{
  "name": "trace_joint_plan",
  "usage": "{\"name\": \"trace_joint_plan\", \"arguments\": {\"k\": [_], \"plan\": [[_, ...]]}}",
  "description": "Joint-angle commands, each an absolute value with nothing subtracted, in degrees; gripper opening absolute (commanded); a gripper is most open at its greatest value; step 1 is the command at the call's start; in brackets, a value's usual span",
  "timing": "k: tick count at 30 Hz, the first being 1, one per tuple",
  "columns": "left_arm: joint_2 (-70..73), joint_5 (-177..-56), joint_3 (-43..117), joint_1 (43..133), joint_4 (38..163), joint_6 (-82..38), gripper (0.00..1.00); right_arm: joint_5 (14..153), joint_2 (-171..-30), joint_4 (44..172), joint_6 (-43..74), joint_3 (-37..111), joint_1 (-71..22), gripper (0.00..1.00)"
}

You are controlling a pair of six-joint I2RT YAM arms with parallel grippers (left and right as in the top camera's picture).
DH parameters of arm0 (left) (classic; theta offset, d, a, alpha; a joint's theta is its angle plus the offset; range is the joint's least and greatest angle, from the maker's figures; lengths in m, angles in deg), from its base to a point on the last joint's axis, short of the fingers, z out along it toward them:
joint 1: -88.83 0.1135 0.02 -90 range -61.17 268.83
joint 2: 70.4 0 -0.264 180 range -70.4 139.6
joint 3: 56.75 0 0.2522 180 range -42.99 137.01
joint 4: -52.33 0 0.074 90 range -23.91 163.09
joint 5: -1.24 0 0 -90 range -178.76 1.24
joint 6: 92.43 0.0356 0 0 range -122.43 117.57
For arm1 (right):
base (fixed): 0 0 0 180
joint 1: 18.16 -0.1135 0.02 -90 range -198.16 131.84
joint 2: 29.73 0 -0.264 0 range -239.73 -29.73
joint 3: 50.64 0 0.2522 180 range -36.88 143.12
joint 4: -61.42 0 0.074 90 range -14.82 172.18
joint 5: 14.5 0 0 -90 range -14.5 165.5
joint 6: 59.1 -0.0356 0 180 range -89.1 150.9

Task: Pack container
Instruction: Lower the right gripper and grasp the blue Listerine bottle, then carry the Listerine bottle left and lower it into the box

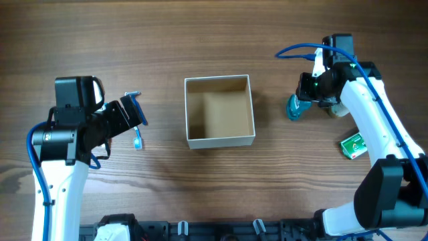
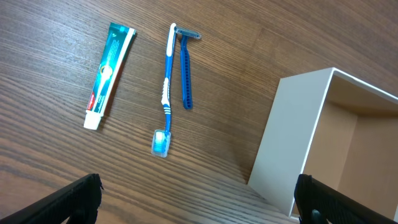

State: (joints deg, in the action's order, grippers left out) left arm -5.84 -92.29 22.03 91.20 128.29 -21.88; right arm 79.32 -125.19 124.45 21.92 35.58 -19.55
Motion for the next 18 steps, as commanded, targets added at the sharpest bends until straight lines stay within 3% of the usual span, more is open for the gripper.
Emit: {"name": "trace_joint_plan", "arguments": {"k": [1, 8, 18], "plan": [[-5.71, -92.79, 23.08, 91.57, 128.51, -22.25, 1.00, 79.27, -124.23, 125.50, 21.73, 37.16, -19.66, 0.04], [-5.71, -92.79, 23.08, 91.57, 128.48, -22.25, 1.00, 79.29, -117.92, 132.59, 21.82, 46.27, -23.48, 0.04], [-5.71, -92.79, 23.08, 91.57, 128.51, -22.25, 1.00, 68.61, -114.92, 139.32, 11.87, 62.93, -44.44, 0.04]]}}
